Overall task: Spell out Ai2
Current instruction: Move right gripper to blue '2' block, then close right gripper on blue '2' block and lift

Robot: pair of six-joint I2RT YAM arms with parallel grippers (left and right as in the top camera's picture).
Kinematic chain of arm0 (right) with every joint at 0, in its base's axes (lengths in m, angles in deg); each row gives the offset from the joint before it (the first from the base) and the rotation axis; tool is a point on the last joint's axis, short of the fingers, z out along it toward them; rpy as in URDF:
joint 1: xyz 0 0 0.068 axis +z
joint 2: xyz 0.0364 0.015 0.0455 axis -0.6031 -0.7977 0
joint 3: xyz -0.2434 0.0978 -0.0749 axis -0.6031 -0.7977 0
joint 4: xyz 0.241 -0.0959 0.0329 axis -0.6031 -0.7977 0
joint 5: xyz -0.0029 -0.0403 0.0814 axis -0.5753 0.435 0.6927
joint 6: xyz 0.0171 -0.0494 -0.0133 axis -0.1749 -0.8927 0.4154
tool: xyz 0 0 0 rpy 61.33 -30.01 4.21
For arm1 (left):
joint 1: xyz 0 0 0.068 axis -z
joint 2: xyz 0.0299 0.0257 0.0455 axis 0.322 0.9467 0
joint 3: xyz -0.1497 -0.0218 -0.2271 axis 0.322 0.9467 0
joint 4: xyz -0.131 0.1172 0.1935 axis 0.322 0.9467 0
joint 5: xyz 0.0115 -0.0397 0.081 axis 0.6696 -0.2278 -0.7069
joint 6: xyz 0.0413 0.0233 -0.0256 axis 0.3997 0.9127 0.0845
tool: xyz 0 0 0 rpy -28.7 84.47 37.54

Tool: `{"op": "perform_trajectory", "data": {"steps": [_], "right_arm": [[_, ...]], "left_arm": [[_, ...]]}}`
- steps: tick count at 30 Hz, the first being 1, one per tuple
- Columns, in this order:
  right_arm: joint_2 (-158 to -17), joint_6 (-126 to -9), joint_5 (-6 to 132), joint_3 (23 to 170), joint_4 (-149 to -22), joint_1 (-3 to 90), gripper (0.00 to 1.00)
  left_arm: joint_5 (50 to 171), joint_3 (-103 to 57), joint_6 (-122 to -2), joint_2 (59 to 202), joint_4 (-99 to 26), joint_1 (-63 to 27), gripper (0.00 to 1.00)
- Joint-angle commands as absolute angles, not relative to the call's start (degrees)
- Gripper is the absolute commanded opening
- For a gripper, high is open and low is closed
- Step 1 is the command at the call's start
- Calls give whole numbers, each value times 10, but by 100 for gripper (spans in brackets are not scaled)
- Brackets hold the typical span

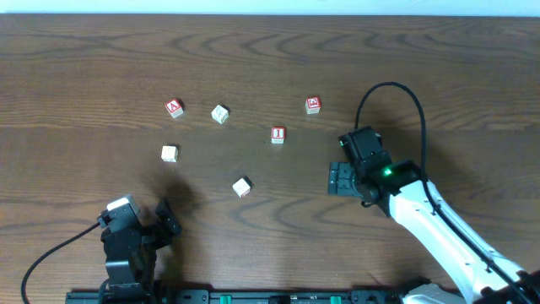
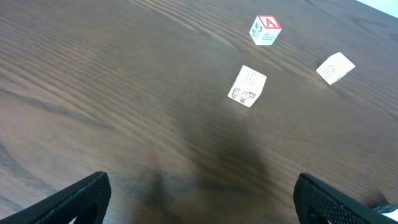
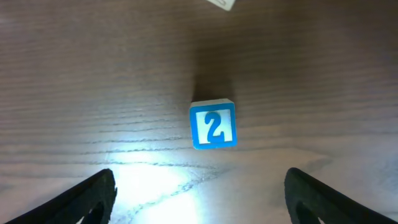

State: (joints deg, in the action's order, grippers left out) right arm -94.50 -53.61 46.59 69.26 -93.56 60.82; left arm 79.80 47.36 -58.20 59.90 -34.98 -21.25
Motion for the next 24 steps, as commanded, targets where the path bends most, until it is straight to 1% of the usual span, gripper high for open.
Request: {"op": "perform_trajectory", "data": {"steps": [1,5,9,19,24], "right_arm": [[-944,-528,478,674,-920,598,82],[-962,-528,478,663,-901,598,80],[-989,-531,478,663,-887,598,80],[-1043,-570,478,663,-851,587,78],[-1044,-584,478,663,-847,562,71]], "left_arm": [[798,480,-578,596,-349,-210,95],[798,480,-578,596,-349,-210,95],[798,480,-578,596,-349,-210,95],[798,480,-578,596,-349,-210,95],[798,480,-578,596,-349,-210,95]]}}
